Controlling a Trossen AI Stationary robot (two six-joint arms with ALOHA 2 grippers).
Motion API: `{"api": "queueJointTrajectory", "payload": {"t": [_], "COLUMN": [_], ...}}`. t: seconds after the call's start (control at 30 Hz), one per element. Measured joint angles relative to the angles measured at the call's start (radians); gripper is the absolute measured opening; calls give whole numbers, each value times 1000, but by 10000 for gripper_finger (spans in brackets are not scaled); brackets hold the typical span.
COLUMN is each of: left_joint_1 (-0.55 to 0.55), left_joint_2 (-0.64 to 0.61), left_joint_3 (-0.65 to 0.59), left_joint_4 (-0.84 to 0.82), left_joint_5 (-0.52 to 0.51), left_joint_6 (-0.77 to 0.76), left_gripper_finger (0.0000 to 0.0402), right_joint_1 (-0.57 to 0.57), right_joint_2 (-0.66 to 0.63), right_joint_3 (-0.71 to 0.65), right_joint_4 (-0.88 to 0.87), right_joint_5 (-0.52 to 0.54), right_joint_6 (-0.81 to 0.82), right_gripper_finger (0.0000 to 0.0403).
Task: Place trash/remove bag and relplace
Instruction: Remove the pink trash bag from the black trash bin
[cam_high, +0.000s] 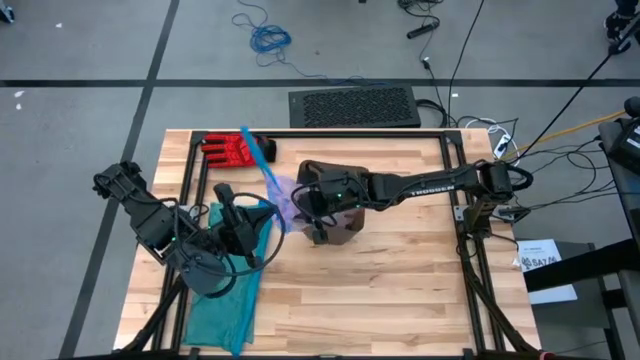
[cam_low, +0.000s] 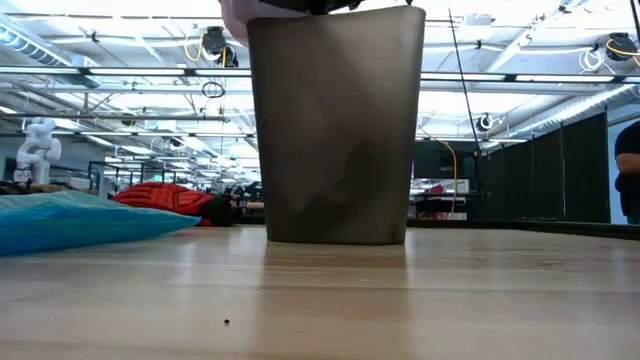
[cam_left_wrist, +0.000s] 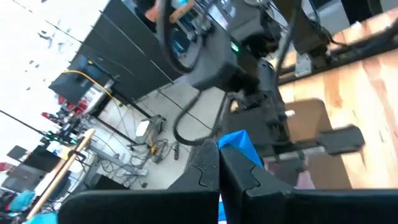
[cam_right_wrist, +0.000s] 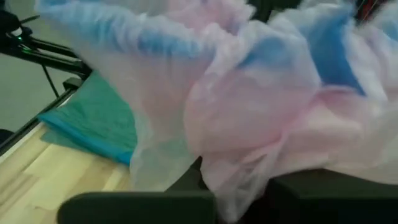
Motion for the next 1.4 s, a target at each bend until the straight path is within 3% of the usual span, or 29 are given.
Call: {"api": "queueJointTrajectory", "payload": {"t": [0.17,0.57,0.9,1.13,1.4], "left_joint_1": [-23,-107,-151,-150,-156], "left_joint_2": [-37,-119,-159,-148,-138], "left_joint_3": [0,0,0,0,0], "left_joint_4": [84,310,201,120,109], "left_joint_5": [-74,-132,-132,-90,-65], "left_joint_6": [81,316,224,106,72], "left_gripper_finger": [0,0,3,61,133], "right_joint_1": [0,3,8,8,-5], "right_joint_2": [-1,4,-14,-51,-144], "right_joint_3": [0,5,-2,-3,-1], "right_joint_4": [-42,-96,-133,-135,-141], "right_joint_5": [31,71,138,163,289], "right_joint_6": [4,4,-18,-27,-71], "right_gripper_finger": [1,0,0,0,0]}}
